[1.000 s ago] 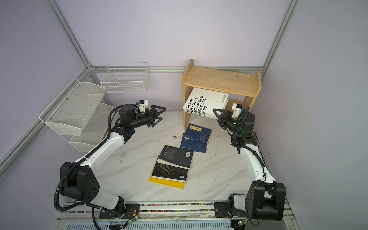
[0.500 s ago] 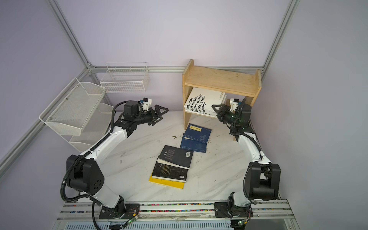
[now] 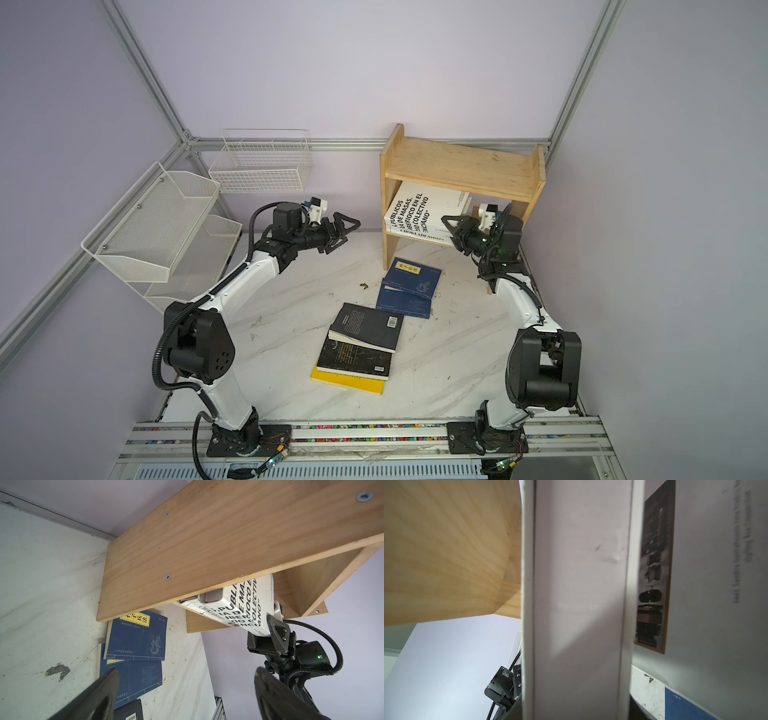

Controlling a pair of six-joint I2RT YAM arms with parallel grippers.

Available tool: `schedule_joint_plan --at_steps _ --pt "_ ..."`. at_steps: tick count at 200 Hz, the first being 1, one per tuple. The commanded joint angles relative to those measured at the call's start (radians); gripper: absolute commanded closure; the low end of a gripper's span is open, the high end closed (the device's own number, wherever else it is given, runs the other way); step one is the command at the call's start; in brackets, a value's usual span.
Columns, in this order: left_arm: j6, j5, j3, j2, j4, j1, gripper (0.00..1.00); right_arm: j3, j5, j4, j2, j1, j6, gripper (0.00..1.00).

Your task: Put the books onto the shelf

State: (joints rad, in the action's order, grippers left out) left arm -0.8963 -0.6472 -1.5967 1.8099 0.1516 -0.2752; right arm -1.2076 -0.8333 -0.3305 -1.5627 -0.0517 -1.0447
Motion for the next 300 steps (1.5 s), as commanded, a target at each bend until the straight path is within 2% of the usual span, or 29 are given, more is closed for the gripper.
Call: schedule_joint_plan --at_steps 1,39,81,170,196,232,300 --pt "0.028 -0.021 -0.126 0.009 -0.020 -0.012 0.00 -0.059 -0.013 -0.006 -0.028 -0.002 0.024 0.60" --pt "0.035 -0.008 -0.194 0.053 -0.011 -0.032 0.00 -0.060 -0.012 0.009 -0.039 -0.003 0.038 0.59" --pt "0.081 0.058 -0.315 0.134 0.032 -0.105 0.00 -0.035 -0.010 -0.008 -0.055 -0.001 0.014 0.59" --pt "0.124 0.350 -0.475 0.251 0.036 -0.197 0.00 -0.054 0.007 0.033 -0.106 -0.001 0.037 0.56" --pt "0.123 0.454 -0.495 0.276 0.089 -0.213 0.00 -0.063 0.018 0.038 -0.111 -0.002 0.035 0.55" --pt "0.138 0.529 -0.554 0.327 0.176 -0.229 0.00 -0.082 0.034 0.080 -0.109 -0.003 0.059 0.53" --pt "0.148 0.592 -0.583 0.362 0.238 -0.237 0.00 -0.151 0.155 0.270 -0.089 -0.001 0.169 0.32"
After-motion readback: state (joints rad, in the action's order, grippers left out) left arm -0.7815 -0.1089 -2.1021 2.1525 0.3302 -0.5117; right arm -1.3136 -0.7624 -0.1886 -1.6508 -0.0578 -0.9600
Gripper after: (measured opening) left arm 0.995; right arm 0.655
